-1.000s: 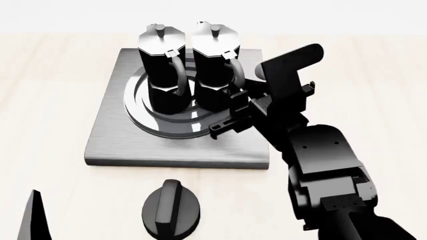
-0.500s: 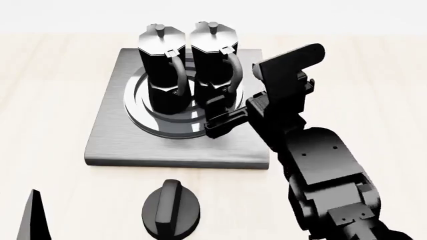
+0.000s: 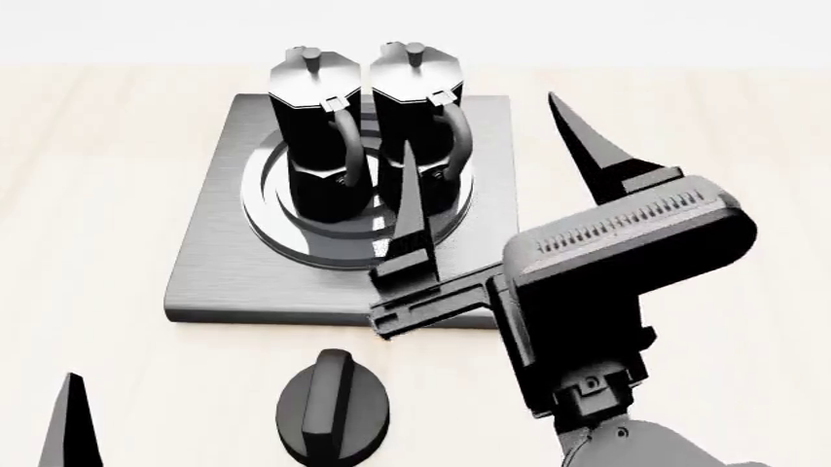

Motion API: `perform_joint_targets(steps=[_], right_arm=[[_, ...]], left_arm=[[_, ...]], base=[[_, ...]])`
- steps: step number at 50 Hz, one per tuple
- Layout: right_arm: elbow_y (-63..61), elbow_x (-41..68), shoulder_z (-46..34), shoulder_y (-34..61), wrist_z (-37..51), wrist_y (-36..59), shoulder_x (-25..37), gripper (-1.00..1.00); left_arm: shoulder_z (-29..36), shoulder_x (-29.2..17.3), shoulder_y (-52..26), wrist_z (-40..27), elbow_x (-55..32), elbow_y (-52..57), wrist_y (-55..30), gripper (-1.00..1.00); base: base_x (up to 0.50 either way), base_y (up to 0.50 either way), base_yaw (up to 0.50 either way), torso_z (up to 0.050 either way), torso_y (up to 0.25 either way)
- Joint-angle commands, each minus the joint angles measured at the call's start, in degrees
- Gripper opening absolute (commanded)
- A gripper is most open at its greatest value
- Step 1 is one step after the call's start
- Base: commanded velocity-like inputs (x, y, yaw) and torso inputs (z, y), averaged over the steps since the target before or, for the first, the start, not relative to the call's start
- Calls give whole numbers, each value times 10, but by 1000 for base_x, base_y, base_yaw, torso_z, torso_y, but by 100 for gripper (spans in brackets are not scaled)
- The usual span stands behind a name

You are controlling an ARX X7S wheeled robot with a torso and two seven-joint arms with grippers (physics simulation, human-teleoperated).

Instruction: Put both moka pots on the stove.

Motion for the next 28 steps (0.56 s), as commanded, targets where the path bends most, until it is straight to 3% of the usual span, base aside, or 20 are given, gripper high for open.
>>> perform_joint_targets(steps=[1,28], right_arm=[[-167,-114,-13,-71,155,3,77,100],[-139,-137,-25,-149,181,-62,89,100]], left_arm=[[2,-1,0,-1,1,1,0,100],[10,0,-2,-2,4,-2,2,100]], base=[[0,0,0,0,0],[0,0,0,0,0]])
